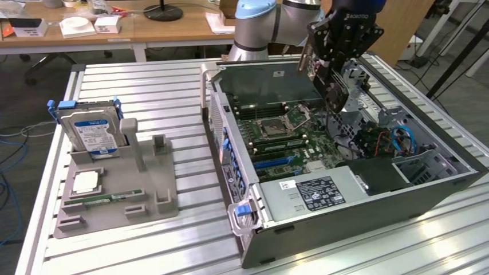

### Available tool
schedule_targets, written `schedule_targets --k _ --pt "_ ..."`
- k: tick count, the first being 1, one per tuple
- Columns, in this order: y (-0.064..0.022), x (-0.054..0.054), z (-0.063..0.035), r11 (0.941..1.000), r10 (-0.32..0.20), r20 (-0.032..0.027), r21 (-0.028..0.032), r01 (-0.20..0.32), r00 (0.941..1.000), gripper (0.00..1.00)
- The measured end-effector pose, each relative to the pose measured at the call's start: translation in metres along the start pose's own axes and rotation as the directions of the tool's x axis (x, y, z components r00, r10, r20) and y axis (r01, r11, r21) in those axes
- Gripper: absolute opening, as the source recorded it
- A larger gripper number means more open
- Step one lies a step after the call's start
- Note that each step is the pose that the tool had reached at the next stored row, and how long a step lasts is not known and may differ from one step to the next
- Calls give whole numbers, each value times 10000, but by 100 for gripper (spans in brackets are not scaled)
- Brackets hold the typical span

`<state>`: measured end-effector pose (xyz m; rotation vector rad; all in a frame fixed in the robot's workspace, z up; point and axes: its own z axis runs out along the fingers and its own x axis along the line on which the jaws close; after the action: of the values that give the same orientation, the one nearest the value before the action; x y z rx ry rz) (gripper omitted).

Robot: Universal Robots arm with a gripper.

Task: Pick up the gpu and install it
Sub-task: 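Pick up the gpu and move the gpu toward the slot, then insert the gpu into the slot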

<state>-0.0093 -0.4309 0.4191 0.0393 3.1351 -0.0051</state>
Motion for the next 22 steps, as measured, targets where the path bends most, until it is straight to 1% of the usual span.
schedule_targets --k 3,5,14,22 --pt "0 -4 0 10000 3 0 0 -3 10000 26" --pt "2 -89 0 10000 1 0 0 -1 10000 26" --pt "2 -89 0 10000 -20 0 1 20 10000 26" --pt "2 -89 1 9996 -268 1 -1 268 9996 26"
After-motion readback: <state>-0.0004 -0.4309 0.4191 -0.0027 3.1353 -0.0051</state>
